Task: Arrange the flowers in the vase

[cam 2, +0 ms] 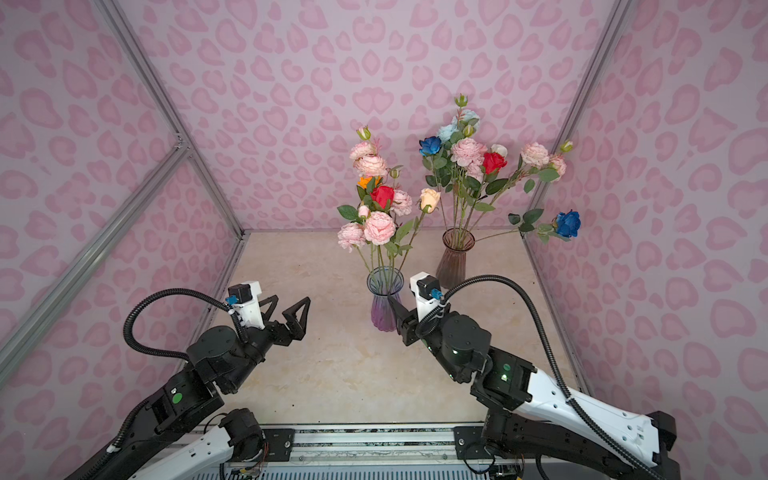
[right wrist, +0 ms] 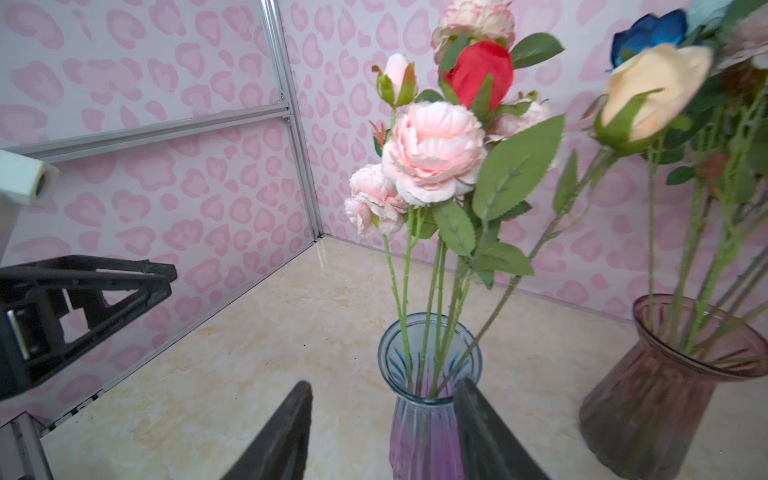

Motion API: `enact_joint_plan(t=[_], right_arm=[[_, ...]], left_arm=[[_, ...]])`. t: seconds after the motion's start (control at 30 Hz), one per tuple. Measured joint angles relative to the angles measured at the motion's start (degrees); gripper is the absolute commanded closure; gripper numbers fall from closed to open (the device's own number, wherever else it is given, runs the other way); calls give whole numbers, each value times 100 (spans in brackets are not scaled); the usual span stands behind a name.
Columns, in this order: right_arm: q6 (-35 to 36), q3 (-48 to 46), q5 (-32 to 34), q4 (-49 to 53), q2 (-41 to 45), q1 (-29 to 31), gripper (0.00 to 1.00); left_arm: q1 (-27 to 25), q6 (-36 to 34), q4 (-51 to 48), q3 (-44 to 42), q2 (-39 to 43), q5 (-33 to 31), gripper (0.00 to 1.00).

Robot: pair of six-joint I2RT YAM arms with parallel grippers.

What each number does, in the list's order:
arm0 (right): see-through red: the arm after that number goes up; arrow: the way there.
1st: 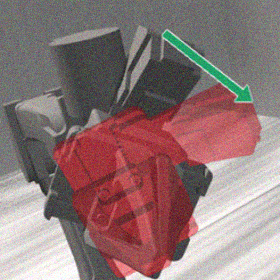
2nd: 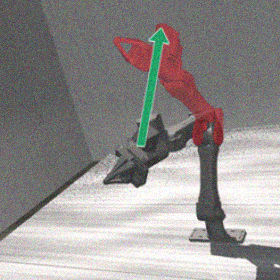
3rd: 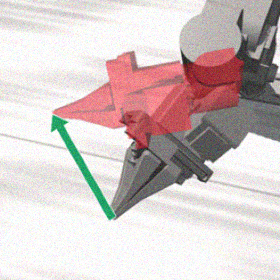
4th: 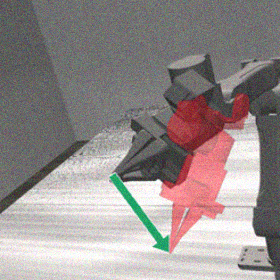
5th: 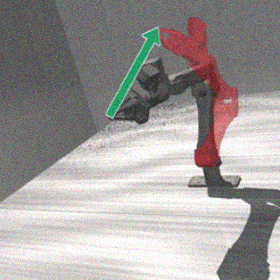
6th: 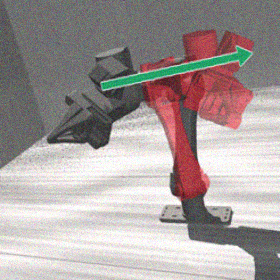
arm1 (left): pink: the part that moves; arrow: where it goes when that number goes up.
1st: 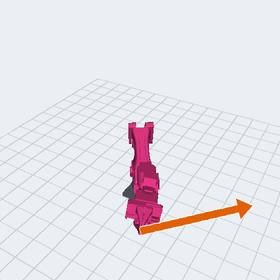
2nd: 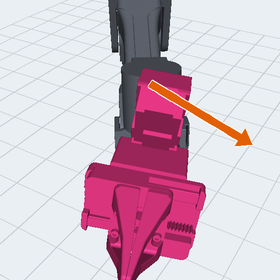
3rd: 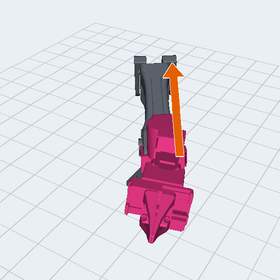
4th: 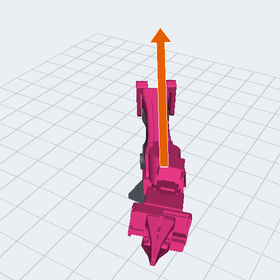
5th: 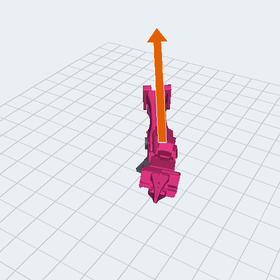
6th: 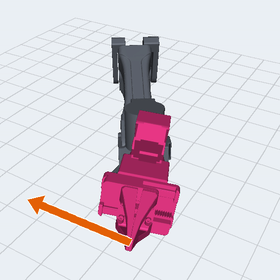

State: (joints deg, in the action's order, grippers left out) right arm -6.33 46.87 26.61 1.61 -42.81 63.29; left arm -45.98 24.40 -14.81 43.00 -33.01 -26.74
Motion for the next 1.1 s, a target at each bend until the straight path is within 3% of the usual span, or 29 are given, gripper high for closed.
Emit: enact_joint_plan(t=[0.13, 0.3, 0.53, 0.63, 0.77, 0.93, 1.1], right_arm=[[356, -656, 839, -446, 704, -4, 2], [566, -1108, 1840, -658, 767, -243, 2], [378, -1167, 2133, -494, 669, -1119, 2], [245, -1578, 1950, -649, 1060, -1502, 2], [483, -2680, 1117, -1462, 1637, -1926, 2], [925, -3383, -114, -2149, 1794, -2411, 2], [1036, -3394, -610, -2594, 1716, -2575, 2]], left_arm=[[0, 160, -170, -66, -129, -514, 2], [0, 529, -181, -225, -525, -1099, 2], [24, 380, -96, -199, -907, -1475, 2], [50, 219, 50, -221, -822, -1405, 2], [229, -256, 605, -673, -887, -1307, 3], [1019, -898, 1340, -1683, -896, -756, 2], [1735, -1488, 2487, -2426, -601, -562, 2]])
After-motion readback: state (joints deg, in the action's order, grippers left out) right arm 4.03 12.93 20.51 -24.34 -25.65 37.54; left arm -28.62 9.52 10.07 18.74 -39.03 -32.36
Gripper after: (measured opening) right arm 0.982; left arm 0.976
